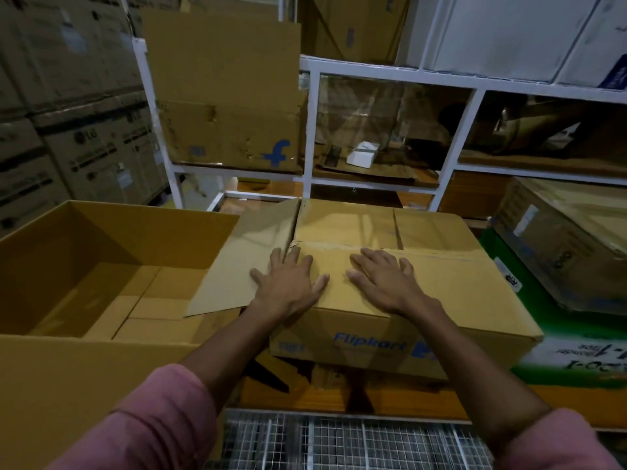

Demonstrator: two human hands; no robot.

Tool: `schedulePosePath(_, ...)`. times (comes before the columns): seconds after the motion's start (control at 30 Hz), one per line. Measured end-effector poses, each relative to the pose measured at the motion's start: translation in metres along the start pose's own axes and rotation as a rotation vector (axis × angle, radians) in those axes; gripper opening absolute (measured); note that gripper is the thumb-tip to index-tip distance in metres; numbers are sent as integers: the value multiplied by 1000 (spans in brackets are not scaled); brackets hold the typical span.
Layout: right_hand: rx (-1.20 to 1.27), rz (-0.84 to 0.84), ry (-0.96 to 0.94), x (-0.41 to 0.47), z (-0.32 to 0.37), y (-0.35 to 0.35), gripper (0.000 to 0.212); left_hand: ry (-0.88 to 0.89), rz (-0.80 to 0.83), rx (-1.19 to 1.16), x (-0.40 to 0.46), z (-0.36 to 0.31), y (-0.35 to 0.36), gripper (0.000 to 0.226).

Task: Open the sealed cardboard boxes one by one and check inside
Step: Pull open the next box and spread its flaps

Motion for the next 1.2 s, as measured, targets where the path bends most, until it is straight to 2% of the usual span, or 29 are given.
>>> schedulePosePath(0.27,23,-17,115,38,-12,-17,60,35,7,31,14,-16,-2,73)
schedulePosePath(0.4,66,-275,141,47,-17,-59,44,111,-67,-26,34,-36,-17,70)
schedulePosePath(0.47,142,-368,129,44,-15,-86,41,132,-112,-18,41,-50,-39,63)
schedulePosePath(0.57,127,-444,121,36,-18,-130,39,180,-253,102,38,-79,-83,54)
schedulePosePath(0.67,125,-375,110,16,-20,-166,28,285,-390,126,17,-101,-124,47)
schedulePosePath(0.73,142,-194,83,-3,-17,-184,15,220,-278,66,3,-108,-144,42)
schedulePosePath(0.8,108,-14,45,-25,-10,-199,10,128,-72,45,-11,-111,-159,40)
schedulePosePath(0.9,104,157,32,-57,1,-206,17,106,265,-17,-40,-115,-170,44)
schedulePosePath(0.97,154,256,46,-71,8,-198,20,121,433,-11,-56,-113,-170,45)
schedulePosePath(1.1,72,364,30,-92,24,-169,28,101,633,-70,-78,-105,-156,38)
schedulePosePath(1.2,198,448,78,-107,30,-144,33,70,751,-121,-86,-98,-133,34)
Point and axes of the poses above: each hand's wrist, its own x-axis towards the middle knuckle, its own y-axis out of the palm, z = x × y, the point moved 2 cm from there along x, towards the middle knuckle, and after that the axes turned 13 degrees about -x, right-handed, at the moved point
